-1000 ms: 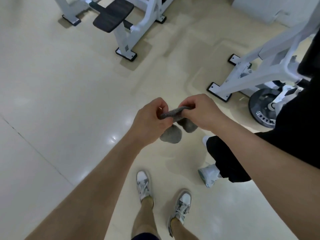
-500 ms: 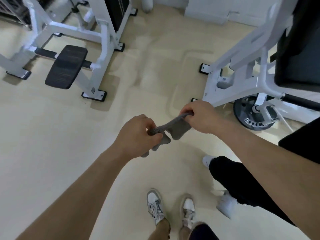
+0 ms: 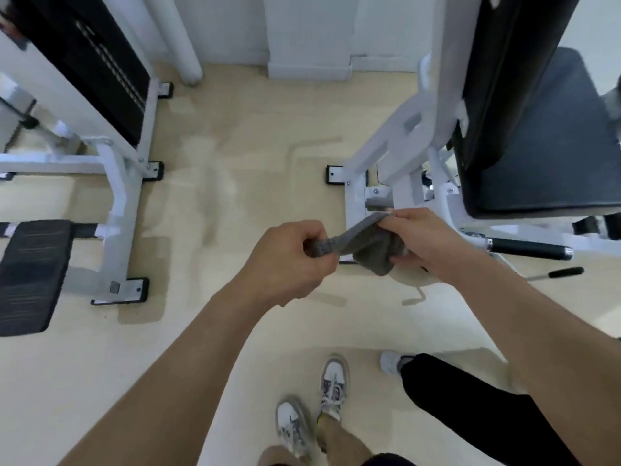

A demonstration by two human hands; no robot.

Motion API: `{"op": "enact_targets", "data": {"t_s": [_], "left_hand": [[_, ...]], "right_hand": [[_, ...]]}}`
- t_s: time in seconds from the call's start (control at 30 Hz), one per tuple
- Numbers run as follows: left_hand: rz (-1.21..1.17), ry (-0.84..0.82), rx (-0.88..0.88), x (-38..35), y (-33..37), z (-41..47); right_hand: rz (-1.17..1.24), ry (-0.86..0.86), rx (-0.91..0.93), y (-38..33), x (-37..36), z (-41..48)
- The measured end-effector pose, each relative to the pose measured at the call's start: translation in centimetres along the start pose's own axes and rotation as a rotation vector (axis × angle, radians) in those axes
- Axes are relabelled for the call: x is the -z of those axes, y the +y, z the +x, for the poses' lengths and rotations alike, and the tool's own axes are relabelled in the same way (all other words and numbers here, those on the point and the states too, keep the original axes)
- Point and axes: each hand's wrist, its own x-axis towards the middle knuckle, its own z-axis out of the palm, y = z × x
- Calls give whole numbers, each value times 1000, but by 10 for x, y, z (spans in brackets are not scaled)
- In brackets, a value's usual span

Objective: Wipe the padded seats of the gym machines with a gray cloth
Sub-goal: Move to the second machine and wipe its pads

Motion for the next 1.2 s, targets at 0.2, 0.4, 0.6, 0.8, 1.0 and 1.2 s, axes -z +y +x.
{"op": "enact_targets", "data": {"t_s": [0.2,0.4,0.6,0.8,1.0,1.2], "left_hand": [[613,-18,-273,-5,36,72],[619,-135,-499,-36,73,124],[593,-253,-499,-87,128,159],[928,21,-594,-179,163,205],[934,64,-674,-259,202,259],[695,347,-323,-305,219,311]], "right_hand": [[-225,132,-23,-9,75,21],[-151,364,-57,-6,140,39],[163,549,-151,28,209,57],[399,671,-225,61,305,102],[362,847,-125,90,393,134],[-195,1001,246,103,384,164]]}}
